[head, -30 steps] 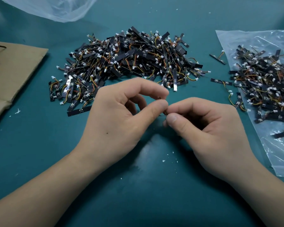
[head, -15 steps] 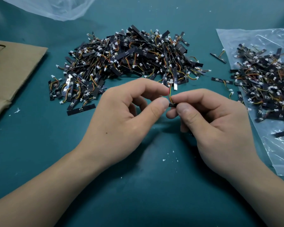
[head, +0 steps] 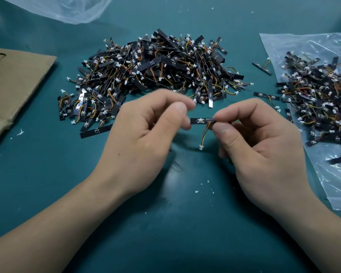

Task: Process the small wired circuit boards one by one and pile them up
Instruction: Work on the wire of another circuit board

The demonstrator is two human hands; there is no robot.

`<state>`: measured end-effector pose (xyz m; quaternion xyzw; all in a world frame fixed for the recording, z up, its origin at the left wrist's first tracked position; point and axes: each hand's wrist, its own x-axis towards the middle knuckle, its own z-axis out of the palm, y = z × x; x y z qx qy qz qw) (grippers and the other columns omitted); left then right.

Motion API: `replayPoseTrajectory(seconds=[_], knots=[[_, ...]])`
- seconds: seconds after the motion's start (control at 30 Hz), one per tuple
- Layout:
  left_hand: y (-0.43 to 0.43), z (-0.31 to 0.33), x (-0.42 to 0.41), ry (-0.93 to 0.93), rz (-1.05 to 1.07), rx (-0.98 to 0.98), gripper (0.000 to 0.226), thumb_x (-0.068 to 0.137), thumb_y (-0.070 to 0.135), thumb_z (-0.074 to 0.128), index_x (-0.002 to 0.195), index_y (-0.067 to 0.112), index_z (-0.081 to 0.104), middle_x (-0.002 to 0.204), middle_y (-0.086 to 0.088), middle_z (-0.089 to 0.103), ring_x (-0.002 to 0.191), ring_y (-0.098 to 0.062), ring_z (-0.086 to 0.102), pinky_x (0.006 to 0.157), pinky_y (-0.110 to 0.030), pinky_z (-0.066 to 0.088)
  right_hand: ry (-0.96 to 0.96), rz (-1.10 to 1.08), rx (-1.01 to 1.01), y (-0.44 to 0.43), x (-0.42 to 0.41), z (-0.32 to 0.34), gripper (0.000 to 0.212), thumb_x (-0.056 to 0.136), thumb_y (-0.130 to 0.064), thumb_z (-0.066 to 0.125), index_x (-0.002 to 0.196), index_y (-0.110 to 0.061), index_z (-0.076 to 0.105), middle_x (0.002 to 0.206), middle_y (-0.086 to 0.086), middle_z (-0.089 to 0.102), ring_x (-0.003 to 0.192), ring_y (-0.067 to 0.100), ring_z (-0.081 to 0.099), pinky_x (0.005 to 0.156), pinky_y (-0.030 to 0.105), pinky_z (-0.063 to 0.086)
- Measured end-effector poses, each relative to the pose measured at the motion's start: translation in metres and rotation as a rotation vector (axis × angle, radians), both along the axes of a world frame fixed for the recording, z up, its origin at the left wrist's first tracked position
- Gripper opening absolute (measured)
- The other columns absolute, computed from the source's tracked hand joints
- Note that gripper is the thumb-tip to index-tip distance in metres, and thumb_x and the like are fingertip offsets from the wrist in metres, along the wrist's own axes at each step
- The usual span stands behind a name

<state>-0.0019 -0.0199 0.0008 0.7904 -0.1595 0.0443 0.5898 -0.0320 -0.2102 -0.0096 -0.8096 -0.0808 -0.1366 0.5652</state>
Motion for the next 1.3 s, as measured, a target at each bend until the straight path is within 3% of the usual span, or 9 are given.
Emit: replayPoseTrajectory(seconds=[0.1, 0.23, 0.33, 0.5, 0.6, 0.73, 0.93, 1.1, 1.3], knots=[[-0.0021, 0.0009, -0.0013, 0.039, -0.051, 0.105, 0.03, 0.1, 0.031, 0.055, 0.082, 0.019, 0.076, 0.068, 0.008, 0.07, 0.057, -0.005, 0.057, 0.056, -0.022, 0.044, -0.024, 0.013, -0.046, -0.0005, -0.0015, 0.0002, 0.009, 0.094, -0.027, 0.07, 0.095, -0.035, 0.068, 0.072, 0.004, 0.064, 0.057, 0.028, 0.058, 0.055, 0.048, 0.048], [-0.0046, 0.0007, -0.0033, 0.022, -0.072, 0.097, 0.021, 0.094, 0.029, 0.064, 0.078, 0.018, 0.072, 0.068, 0.0, 0.069, 0.057, -0.023, 0.057, 0.053, -0.027, 0.044, -0.033, 0.015, -0.028, 0.0008, -0.0018, 0.0012, 0.017, 0.093, -0.018, 0.072, 0.095, -0.035, 0.068, 0.082, -0.005, 0.07, 0.059, 0.024, 0.06, 0.057, 0.044, 0.051], [-0.0037, 0.0012, -0.0043, 0.014, -0.104, 0.095, 0.014, 0.092, 0.027, 0.068, 0.08, 0.021, 0.072, 0.065, 0.012, 0.065, 0.05, -0.008, 0.049, 0.05, -0.017, 0.037, -0.021, -0.015, 0.006, 0.0016, -0.0011, 0.0024, 0.02, 0.093, -0.017, 0.073, 0.101, -0.036, 0.069, 0.087, -0.007, 0.073, 0.06, 0.024, 0.06, 0.057, 0.043, 0.053], [-0.0045, 0.0014, -0.0033, -0.029, -0.042, 0.083, 0.014, 0.093, 0.023, 0.067, 0.078, 0.022, 0.068, 0.062, 0.013, 0.06, 0.051, -0.003, 0.047, 0.052, -0.015, 0.037, 0.088, 0.039, -0.048, 0.0034, -0.0009, 0.0044, 0.008, 0.097, -0.026, 0.067, 0.092, -0.028, 0.072, 0.079, -0.007, 0.076, 0.062, 0.012, 0.065, 0.06, 0.022, 0.051], [-0.0045, 0.0015, -0.0027, -0.02, -0.035, 0.068, 0.016, 0.093, 0.023, 0.066, 0.078, 0.022, 0.067, 0.061, 0.012, 0.057, 0.052, -0.003, 0.045, 0.053, -0.015, 0.037, 0.114, 0.074, -0.13, 0.0041, -0.0019, 0.005, 0.022, 0.097, -0.037, 0.06, 0.079, -0.025, 0.067, 0.075, -0.003, 0.073, 0.061, 0.019, 0.062, 0.06, 0.036, 0.051], [-0.0048, 0.0011, -0.003, -0.025, -0.065, 0.074, 0.016, 0.095, 0.023, 0.066, 0.08, 0.021, 0.067, 0.061, 0.014, 0.054, 0.052, -0.003, 0.044, 0.054, -0.012, 0.035, 0.138, 0.102, -0.126, 0.0039, -0.0024, 0.0073, 0.026, 0.096, -0.039, 0.056, 0.076, -0.024, 0.065, 0.072, -0.003, 0.071, 0.062, 0.021, 0.06, 0.062, 0.042, 0.05], [-0.0034, 0.0012, -0.0029, -0.037, -0.089, 0.084, 0.012, 0.095, 0.017, 0.065, 0.084, 0.02, 0.068, 0.064, 0.017, 0.057, 0.057, -0.003, 0.05, 0.058, -0.01, 0.036, 0.135, 0.105, -0.088, 0.0032, -0.0028, 0.0081, 0.023, 0.096, -0.037, 0.054, 0.078, -0.026, 0.064, 0.074, -0.004, 0.071, 0.063, 0.02, 0.061, 0.062, 0.041, 0.051], [-0.0042, 0.0014, -0.0041, -0.001, -0.091, 0.074, 0.013, 0.093, 0.02, 0.063, 0.081, 0.019, 0.065, 0.061, 0.003, 0.055, 0.053, -0.003, 0.043, 0.053, -0.015, 0.035, 0.138, 0.113, -0.125, 0.0031, -0.0028, 0.0072, 0.022, 0.097, -0.038, 0.053, 0.081, -0.027, 0.064, 0.077, -0.005, 0.072, 0.065, 0.021, 0.061, 0.064, 0.041, 0.05], [-0.0041, 0.0016, -0.0035, 0.024, -0.096, 0.068, 0.015, 0.094, 0.022, 0.063, 0.079, 0.019, 0.063, 0.059, 0.007, 0.051, 0.052, -0.003, 0.04, 0.052, -0.014, 0.033, 0.128, 0.109, -0.099, 0.0028, -0.0026, 0.0071, 0.022, 0.097, -0.038, 0.054, 0.081, -0.026, 0.064, 0.076, -0.005, 0.072, 0.063, 0.021, 0.061, 0.063, 0.042, 0.05]])
